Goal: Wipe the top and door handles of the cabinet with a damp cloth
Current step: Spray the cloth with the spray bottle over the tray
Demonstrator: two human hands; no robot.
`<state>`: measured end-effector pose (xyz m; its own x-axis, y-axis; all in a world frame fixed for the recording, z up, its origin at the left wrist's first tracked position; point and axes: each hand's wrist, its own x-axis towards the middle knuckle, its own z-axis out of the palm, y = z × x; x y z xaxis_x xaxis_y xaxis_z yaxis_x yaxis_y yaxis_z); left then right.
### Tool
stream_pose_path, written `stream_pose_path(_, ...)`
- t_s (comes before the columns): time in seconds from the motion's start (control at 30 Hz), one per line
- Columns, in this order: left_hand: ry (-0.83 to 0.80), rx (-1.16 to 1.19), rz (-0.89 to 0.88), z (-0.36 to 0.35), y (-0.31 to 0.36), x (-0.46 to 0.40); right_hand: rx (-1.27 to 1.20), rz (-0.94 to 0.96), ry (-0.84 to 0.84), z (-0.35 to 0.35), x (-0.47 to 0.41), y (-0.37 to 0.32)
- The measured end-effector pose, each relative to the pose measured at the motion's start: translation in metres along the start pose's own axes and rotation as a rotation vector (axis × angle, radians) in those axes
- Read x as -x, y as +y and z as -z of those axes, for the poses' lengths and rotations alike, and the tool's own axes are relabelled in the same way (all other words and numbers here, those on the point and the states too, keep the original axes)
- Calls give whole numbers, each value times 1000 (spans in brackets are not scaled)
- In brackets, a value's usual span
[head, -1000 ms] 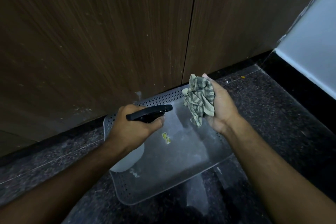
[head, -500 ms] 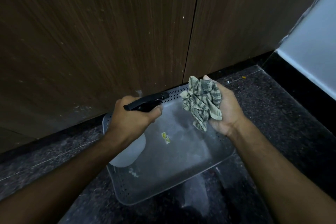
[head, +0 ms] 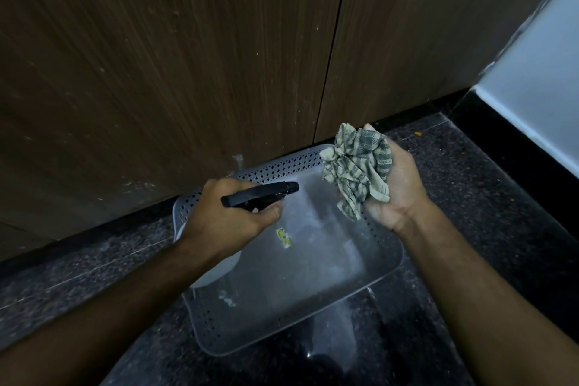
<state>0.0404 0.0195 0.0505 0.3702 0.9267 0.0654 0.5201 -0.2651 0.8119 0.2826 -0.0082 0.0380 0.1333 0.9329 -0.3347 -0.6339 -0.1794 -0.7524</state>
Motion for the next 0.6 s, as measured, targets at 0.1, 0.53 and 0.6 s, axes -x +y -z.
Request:
stream_pose_path(0.1, 5, -15, 37, -1, 1, 0, 2, -10, -12, 1, 1, -3)
stream_pose_path(0.53, -10, -15, 149, 0, -5, -3, -4, -41, -7, 0, 5, 3)
stream_pose_path(0.6, -46, -12, 120, -2, -2, -4, 2, -37, -3, 3, 4, 2)
